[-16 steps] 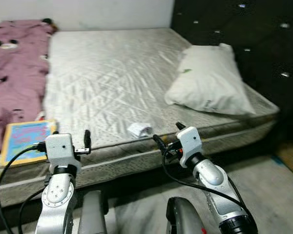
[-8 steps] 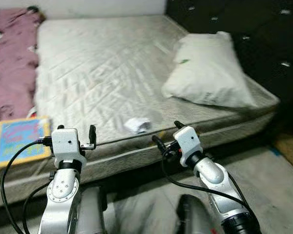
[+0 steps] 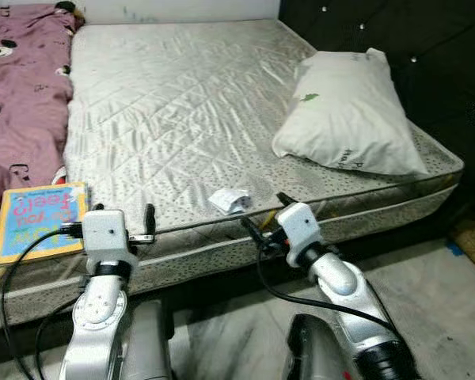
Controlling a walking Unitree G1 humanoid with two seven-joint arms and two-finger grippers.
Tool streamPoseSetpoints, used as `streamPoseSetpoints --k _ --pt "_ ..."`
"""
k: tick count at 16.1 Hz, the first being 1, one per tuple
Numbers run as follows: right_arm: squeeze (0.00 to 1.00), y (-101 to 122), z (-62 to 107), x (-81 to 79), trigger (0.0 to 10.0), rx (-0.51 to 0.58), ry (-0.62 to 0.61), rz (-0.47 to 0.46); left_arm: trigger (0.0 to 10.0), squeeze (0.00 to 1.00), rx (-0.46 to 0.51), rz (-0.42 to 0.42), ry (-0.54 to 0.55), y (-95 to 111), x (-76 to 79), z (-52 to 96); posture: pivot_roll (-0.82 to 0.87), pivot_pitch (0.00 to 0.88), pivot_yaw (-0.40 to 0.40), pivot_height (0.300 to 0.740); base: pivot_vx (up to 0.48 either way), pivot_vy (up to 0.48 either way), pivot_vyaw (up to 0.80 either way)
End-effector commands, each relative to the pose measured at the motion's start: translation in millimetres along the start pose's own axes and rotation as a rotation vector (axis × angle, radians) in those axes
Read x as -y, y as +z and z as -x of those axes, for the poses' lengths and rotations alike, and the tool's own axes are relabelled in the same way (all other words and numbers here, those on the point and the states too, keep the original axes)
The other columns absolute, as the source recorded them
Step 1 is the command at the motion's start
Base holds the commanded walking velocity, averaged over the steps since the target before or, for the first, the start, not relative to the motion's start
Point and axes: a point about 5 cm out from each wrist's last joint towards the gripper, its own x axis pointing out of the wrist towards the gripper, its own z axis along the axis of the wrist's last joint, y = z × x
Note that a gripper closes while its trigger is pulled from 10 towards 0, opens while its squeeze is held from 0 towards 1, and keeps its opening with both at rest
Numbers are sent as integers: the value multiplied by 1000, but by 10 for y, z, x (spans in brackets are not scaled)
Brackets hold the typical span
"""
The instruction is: Clean up the room
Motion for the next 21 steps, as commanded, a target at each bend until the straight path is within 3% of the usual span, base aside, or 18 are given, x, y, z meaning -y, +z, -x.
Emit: streamPoseSetpoints --k 1,4,14,19,21 --pt "0 26 -20 -18 10000 15 9 16 10000 0 0 -2 0 10 -26 6 9 102 -73 527 0 0 800" --pt "0 24 -22 -13 10000 17 5 8 10000 0 -2 1 -8 6 -12 1 9 94 -72 527 105 0 700" --pt "0 8 -30 5 10000 20 14 27 10000 0 2 4 -24 1 17 -7 9 84 -76 527 258 0 0" --pt "0 15 -29 -17 10000 27 26 38 10000 0 6 19 -29 2 20 -2 8 89 -79 527 247 0 784" --pt "0 6 -30 -6 10000 25 19 25 10000 0 -4 19 -19 -8 23 -4 9 91 -79 527 0 0 0"
